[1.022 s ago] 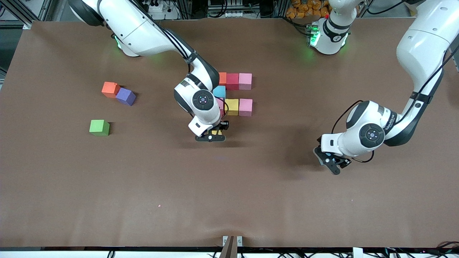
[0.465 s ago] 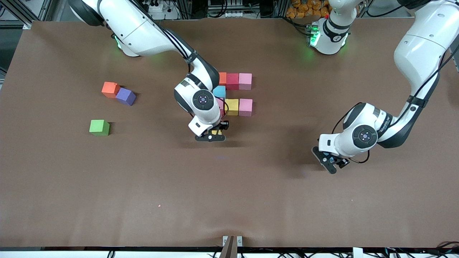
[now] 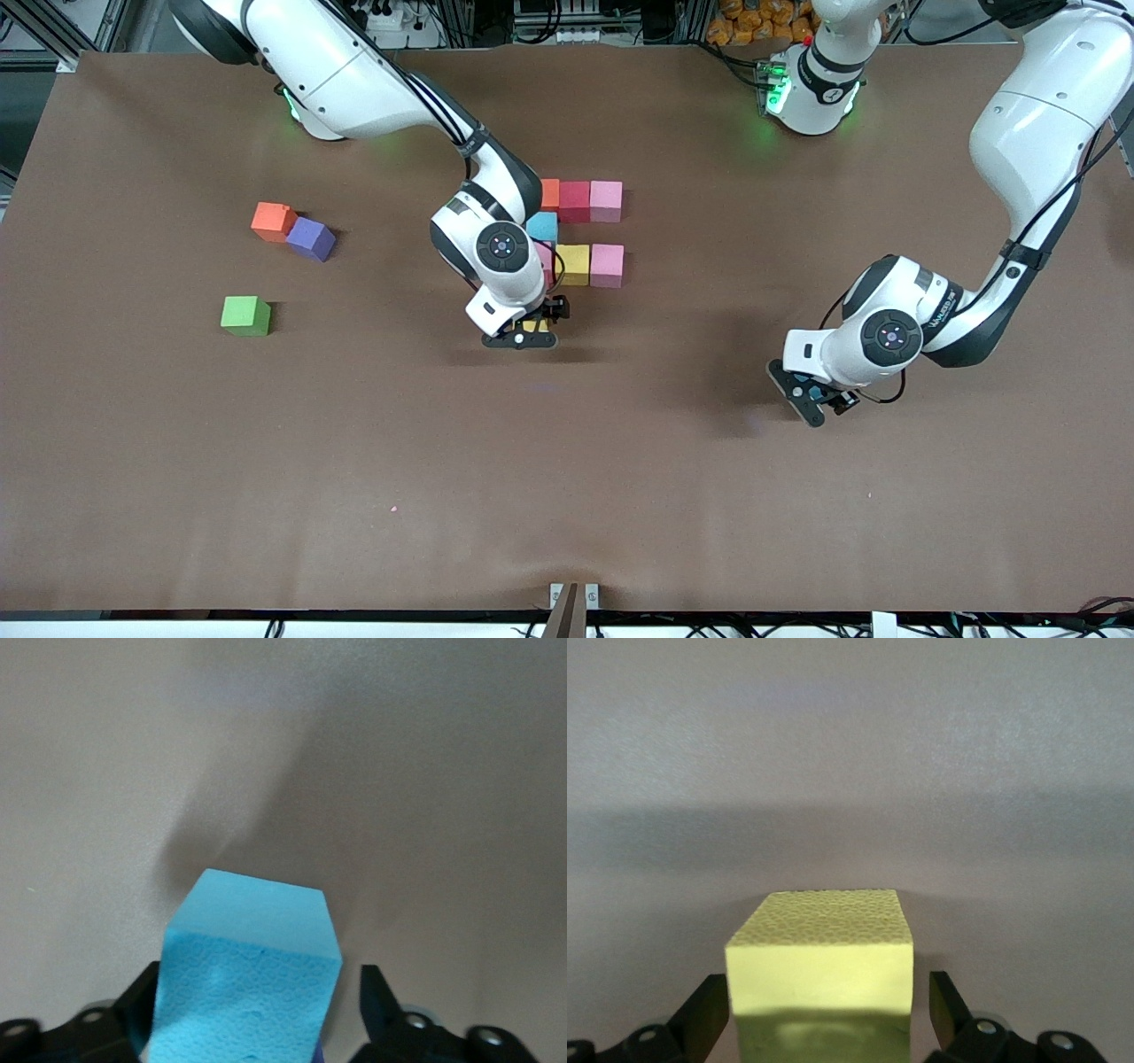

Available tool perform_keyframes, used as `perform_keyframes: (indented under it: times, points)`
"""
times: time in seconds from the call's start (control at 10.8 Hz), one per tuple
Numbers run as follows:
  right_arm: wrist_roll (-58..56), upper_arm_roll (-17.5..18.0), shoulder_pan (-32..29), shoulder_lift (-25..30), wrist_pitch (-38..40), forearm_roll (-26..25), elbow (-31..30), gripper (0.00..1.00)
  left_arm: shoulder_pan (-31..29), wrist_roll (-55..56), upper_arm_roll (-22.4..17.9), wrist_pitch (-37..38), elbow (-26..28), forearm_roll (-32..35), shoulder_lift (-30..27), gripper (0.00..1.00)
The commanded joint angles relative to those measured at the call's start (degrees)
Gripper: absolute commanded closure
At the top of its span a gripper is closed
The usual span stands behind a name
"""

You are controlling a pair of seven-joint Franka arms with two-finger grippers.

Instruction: Arrange 11 blocks into digit 3

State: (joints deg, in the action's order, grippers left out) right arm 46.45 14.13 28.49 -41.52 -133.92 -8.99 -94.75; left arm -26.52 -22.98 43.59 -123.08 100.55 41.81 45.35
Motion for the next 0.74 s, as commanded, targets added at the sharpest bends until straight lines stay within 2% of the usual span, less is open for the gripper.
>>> perform_keyframes:
  times: [0.0,0.09,0.37,0.46,0.65]
  points:
    - [0.7,0.0,-0.4,3.0,2.0,0.3,0.3,0.0,0.8,-1.6,0.1,-0.2,-0.3,2.7,-0.2,0.5]
    - [0.6,0.0,-0.9,4.8,3.3,0.6,0.6,0.0,1.9,-2.5,0.1,-0.2,-0.4,3.7,-0.4,0.67]
    - [-3.0,0.1,-4.8,11.9,7.2,0.8,0.1,0.0,6.9,-2.6,-0.3,-0.2,-1.7,3.9,-1.2,0.72]
    - [-7.8,0.1,-7.3,14.1,9.7,0.9,-0.2,0.0,9.0,-2.4,-0.3,-0.2,-2.8,3.6,-1.4,0.79]
    - [-19.2,0.0,-12.8,17.9,13.5,0.8,-3.8,0.0,12.7,-2.0,-0.3,0.0,-4.0,3.1,-1.7,0.8]
